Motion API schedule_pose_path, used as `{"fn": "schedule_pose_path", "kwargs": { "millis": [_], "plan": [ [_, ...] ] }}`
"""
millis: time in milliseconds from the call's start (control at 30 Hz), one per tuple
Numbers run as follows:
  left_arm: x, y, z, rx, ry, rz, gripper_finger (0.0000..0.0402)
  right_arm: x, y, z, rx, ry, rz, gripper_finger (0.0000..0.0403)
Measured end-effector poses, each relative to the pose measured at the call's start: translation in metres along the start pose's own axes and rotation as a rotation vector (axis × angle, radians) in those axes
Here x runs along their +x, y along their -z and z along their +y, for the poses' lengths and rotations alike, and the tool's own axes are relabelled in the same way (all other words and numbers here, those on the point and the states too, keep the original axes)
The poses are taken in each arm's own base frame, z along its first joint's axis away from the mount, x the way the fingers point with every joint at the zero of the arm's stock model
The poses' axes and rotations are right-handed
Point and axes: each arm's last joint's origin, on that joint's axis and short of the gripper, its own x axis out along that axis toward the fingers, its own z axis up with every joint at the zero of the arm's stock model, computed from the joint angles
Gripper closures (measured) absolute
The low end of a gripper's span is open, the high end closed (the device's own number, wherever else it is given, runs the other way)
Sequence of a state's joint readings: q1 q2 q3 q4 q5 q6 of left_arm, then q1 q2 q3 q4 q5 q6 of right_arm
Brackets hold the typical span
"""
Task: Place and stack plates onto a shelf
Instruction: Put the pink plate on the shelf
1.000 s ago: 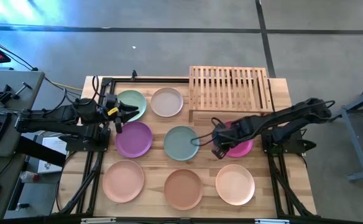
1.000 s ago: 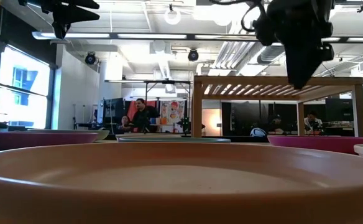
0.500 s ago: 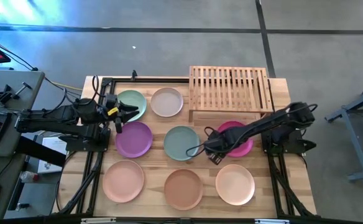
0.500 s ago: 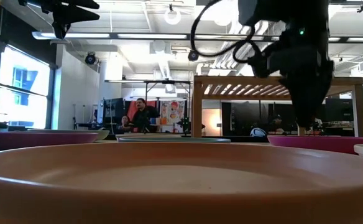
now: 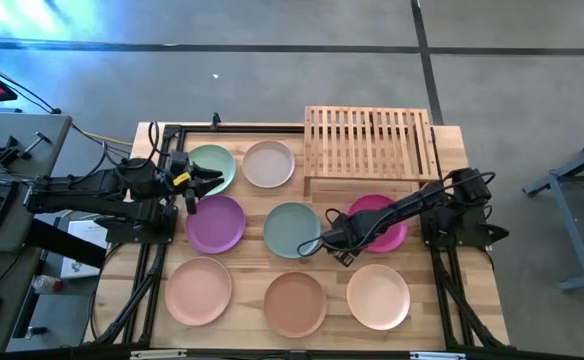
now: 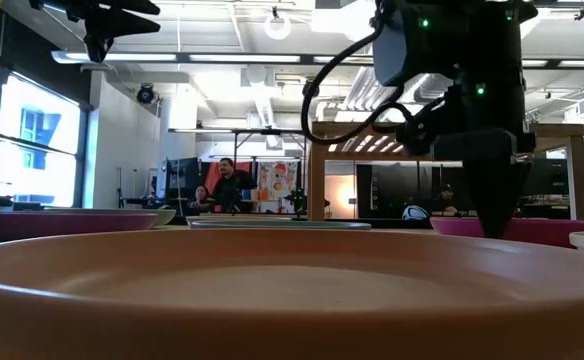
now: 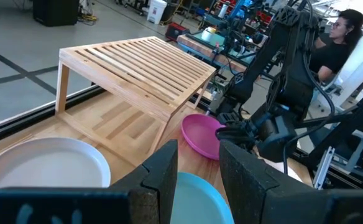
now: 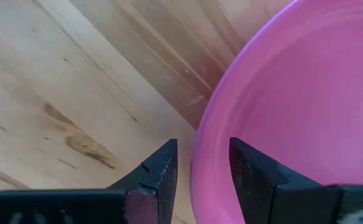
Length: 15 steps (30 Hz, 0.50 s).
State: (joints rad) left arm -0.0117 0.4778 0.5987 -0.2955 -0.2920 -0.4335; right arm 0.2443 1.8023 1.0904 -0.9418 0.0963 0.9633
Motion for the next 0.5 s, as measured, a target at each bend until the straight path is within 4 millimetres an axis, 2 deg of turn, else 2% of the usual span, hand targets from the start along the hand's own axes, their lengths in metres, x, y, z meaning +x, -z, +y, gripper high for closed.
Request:
{"fn": "schedule_pose_path", "kwargs": {
  "millis": [267, 500],
  "plan": [
    [0.0, 0.0, 0.0001, 0.0, -0.003, -0.001, 0.0296, 0.0026, 0.0002, -0.0012, 0.0, 0.021, -0.028, 0.0279],
    [0.0, 0.0, 0.0001, 0.001, -0.004, -0.001, 0.0296, 0.0098, 0.0052, -0.004, 0.022, 0.014, 0.012, 0.0287]
  ]
}}
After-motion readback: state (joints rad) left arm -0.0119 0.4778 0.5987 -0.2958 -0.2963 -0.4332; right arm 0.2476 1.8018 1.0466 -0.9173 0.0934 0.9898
